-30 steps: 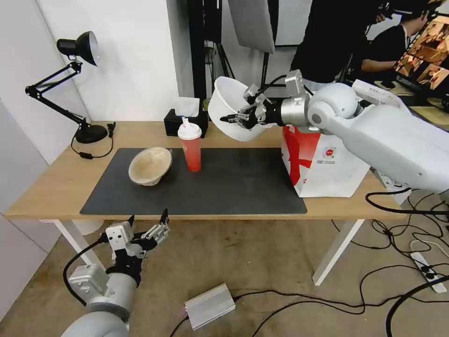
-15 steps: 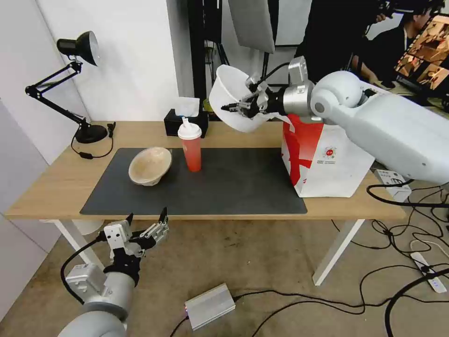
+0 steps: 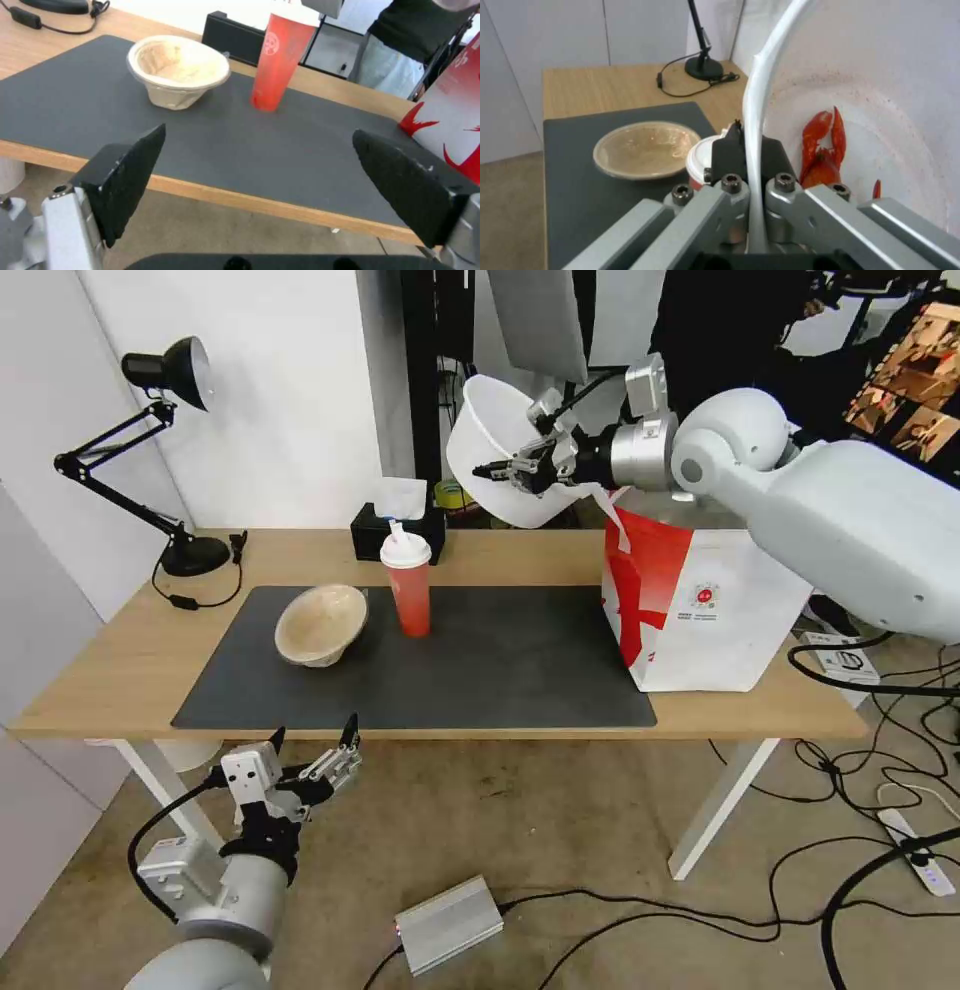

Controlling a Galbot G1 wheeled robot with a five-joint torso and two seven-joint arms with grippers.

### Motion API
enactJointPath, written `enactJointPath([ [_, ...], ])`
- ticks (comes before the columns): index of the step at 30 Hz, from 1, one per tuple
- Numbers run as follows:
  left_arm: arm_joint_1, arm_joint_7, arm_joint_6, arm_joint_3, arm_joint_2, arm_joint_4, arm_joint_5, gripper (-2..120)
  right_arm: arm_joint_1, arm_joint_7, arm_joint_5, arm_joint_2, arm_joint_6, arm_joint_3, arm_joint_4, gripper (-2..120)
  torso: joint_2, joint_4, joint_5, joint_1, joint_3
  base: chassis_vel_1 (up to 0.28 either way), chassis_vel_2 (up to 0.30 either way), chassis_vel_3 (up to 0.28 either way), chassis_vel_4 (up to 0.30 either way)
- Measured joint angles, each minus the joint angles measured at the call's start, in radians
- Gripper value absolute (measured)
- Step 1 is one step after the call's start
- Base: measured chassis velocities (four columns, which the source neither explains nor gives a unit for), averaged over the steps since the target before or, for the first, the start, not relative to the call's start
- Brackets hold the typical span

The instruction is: Pick up the trash from the table and place it into the takeout bag.

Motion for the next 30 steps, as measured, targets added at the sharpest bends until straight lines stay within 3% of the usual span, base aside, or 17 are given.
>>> enactJointPath([
  [30, -0.001, 0.000, 0.000, 0.003, -0.007, -0.006, 0.003, 100, 0.070, 0.000, 0.037, 0.002, -0.005, -0.018, -0.013, 0, 0.000, 0.0000, 0.0000, 0.000, 0.000, 0.000, 0.000, 0.000, 0.000],
])
